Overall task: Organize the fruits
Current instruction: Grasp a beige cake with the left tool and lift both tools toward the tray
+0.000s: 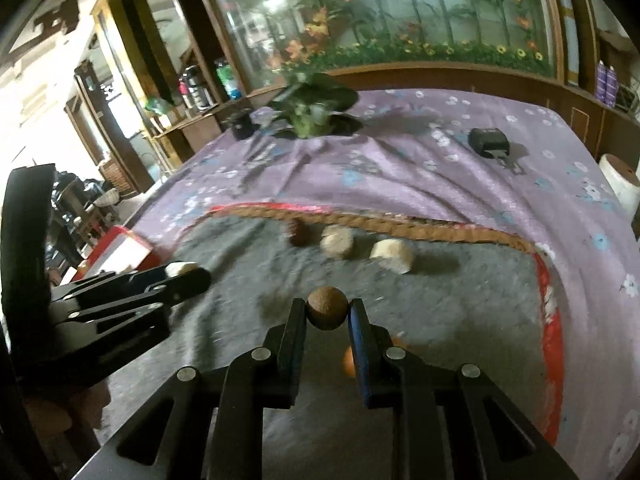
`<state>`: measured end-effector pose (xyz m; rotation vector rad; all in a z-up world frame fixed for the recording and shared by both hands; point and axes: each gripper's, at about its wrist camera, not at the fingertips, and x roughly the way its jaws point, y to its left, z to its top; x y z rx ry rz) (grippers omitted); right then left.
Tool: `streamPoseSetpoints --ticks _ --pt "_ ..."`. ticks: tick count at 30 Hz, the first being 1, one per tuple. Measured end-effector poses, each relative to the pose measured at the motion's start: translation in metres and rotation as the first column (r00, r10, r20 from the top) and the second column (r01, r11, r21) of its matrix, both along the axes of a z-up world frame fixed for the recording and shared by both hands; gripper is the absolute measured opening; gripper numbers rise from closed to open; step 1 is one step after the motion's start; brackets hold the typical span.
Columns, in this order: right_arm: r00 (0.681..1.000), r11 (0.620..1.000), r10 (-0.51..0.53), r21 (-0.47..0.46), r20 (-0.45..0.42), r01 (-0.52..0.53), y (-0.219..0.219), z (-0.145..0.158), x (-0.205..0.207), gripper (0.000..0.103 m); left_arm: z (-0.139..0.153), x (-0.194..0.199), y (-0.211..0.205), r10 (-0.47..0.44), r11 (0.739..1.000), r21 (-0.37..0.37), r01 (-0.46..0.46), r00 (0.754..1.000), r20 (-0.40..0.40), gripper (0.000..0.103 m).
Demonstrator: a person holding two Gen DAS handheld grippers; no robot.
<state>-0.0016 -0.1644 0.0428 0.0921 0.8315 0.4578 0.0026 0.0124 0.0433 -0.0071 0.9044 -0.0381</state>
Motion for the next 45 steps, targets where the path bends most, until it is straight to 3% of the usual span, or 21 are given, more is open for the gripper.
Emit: streamPoseSetpoints --ticks 24,40,45 --pt "0.969 0.970 0.243 -0.029 0.031 -0.243 0.121 0.011 -0.055 0.021 0.023 -0.073 0.105 0.207 0.978 0.019 -0.209 0.975 0.080 0.026" --pt "0.913 0.914 0.406 -0.037 0.049 -0.404 0.201 0.024 -0.062 0.021 0.018 -0.113 0.177 0.325 0.944 0.037 -0.327 0.945 0.049 0.026" --pt "0.895 0.896 0.445 -0.027 0.039 -0.444 0.226 0.022 -0.055 0.021 0.012 -0.122 0.196 0.355 0.935 0.013 -0.356 0.934 0.026 0.026"
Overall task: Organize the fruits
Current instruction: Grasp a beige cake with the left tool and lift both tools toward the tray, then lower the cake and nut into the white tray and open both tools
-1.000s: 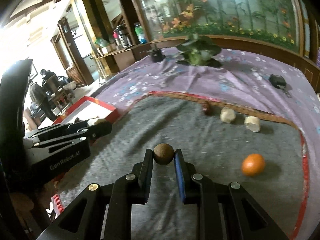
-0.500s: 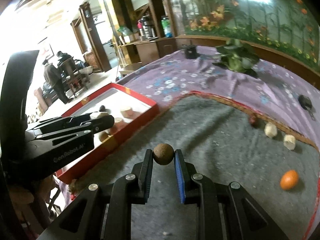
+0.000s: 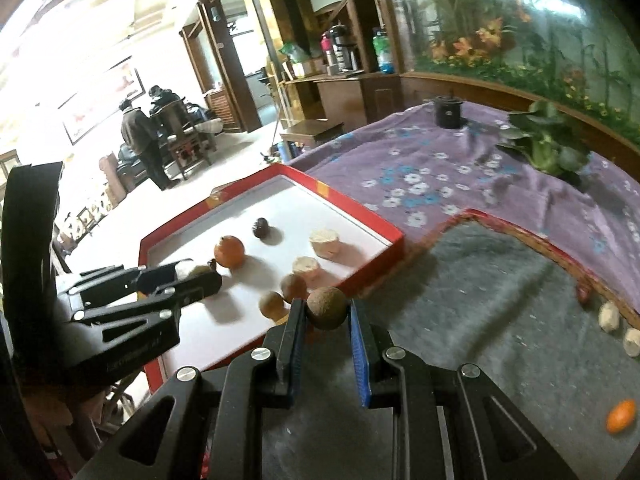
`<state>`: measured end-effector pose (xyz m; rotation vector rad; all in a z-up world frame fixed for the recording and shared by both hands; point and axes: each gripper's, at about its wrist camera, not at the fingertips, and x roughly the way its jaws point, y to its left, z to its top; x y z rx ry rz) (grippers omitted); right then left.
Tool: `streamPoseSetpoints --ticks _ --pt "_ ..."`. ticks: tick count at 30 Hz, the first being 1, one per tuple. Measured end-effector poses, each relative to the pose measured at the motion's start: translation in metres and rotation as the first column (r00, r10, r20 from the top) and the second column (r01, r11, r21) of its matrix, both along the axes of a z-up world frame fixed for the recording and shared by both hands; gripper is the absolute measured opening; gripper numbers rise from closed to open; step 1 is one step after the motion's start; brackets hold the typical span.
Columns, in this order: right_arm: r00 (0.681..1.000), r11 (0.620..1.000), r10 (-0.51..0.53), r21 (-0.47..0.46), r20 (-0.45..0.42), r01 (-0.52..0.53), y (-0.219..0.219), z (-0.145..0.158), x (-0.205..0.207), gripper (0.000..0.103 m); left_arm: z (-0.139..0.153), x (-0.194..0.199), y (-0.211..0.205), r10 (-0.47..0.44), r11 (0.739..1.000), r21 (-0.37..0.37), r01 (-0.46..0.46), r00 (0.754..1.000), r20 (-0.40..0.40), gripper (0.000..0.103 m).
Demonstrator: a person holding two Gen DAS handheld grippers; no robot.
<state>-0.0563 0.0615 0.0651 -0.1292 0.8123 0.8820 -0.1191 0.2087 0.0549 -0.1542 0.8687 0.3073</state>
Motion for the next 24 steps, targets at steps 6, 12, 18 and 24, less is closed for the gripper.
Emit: streamPoseSetpoints --ticks 6,12,18,24 --pt "0.999 0.999 0.052 -0.014 0.002 -0.052 0.027 -0.001 0.003 0.020 -0.008 -0.004 0.008 0.004 1.000 -0.014 -0.004 1.000 -0.014 0.026" --pt "0.994 0.994 0.106 -0.024 -0.017 -0.106 0.055 -0.009 0.011 0.020 -0.014 -0.009 0.012 0.005 1.000 -0.021 -0.006 1.000 -0.031 0.026" --pt "0.987 0.986 0.157 -0.059 -0.039 -0.159 0.084 -0.023 0.016 0.020 -0.019 -0.008 0.019 0.017 0.999 -0.047 -0.019 0.999 -0.037 0.026" --pt "0.981 0.976 0.187 -0.100 -0.056 -0.192 0.107 -0.038 0.025 0.020 -0.021 -0.008 0.023 0.032 0.998 -0.052 -0.033 0.999 -0.032 0.026"
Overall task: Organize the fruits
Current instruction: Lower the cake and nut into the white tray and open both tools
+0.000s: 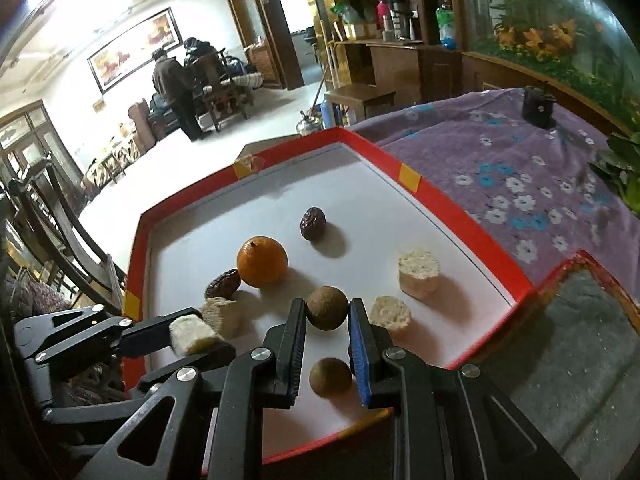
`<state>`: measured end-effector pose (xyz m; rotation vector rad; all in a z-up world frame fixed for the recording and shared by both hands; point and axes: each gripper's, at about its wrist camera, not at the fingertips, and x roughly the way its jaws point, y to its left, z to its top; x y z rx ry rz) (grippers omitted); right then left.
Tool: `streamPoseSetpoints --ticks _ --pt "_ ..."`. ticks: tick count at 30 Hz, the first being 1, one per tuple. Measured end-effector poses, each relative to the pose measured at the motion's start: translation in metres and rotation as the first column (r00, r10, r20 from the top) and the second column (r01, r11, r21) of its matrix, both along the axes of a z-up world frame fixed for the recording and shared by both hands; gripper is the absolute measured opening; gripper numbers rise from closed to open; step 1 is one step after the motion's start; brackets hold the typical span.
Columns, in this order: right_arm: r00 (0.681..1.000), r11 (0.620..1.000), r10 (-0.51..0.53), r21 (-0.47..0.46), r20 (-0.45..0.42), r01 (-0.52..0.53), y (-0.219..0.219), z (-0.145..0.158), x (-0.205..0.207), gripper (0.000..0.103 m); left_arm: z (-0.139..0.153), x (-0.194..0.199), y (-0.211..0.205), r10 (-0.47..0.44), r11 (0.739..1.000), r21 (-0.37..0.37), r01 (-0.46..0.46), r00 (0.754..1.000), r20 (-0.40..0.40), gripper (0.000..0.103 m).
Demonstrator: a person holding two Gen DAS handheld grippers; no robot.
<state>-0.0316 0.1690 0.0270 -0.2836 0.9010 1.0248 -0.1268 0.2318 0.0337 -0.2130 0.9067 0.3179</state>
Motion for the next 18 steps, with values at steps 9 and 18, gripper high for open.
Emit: streamPoseSetpoints --ticks 9,18 --pt "0.999 0.999 0.039 0.004 -0.018 -0.039 0.012 -0.007 0.000 0.020 -0.001 0.004 -0.004 0.011 1.000 0.025 -0.010 1.000 -0.013 0.029" --pt "1.000 0.999 0.012 0.035 -0.010 -0.012 -0.007 0.005 -0.006 0.021 0.006 0.000 -0.009 0.025 0.998 0.054 -0.025 1.000 0.003 0.047"
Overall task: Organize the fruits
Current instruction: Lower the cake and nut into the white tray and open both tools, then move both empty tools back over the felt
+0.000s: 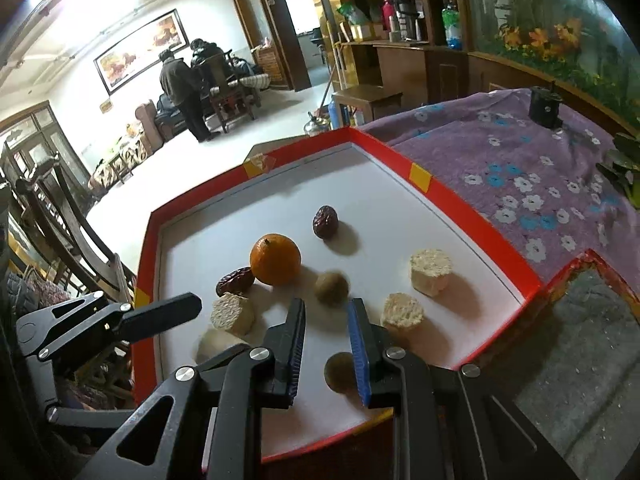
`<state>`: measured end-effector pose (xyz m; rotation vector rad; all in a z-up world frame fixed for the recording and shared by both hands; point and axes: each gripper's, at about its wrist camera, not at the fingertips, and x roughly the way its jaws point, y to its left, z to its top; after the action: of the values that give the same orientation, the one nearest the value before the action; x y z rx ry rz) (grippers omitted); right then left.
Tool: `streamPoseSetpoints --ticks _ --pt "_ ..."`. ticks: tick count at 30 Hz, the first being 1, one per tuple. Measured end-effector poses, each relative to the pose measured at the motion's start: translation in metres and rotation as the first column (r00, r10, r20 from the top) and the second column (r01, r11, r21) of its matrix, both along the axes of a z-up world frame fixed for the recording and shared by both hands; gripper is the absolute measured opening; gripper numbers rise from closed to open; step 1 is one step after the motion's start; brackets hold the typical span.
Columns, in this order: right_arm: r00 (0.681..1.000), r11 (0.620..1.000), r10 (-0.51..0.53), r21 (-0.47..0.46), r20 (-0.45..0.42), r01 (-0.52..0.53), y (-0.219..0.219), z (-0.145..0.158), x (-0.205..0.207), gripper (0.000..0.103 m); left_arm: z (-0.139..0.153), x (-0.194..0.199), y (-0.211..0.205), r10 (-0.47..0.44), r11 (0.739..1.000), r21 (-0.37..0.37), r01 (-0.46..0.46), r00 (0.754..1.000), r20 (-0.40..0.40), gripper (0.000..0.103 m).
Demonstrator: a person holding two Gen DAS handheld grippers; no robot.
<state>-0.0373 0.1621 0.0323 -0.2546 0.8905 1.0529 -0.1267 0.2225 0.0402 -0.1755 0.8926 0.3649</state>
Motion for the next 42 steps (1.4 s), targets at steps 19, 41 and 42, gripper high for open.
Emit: streamPoseSetpoints --ticks 19,41,42 --pt "0.953 0.961 -0.258 0.143 0.156 0.237 -0.134 0.060 -0.031 0.038 0.040 0.011 -0.070 -0.095 0.992 0.090 0.084 0.988 0.120 0.047" --pt "0.782 0.800 -0.600 0.105 0.170 0.591 -0.327 0.047 -0.023 0.045 0.035 0.082 -0.199 -0.348 0.937 0.029 0.347 0.930 0.115 0.062" --pt "0.776 0.793 -0.609 0.106 0.165 0.600 -0.333 0.045 -0.022 0.046 0.032 0.086 -0.202 -0.355 0.935 0.022 0.354 0.929 0.108 0.062"
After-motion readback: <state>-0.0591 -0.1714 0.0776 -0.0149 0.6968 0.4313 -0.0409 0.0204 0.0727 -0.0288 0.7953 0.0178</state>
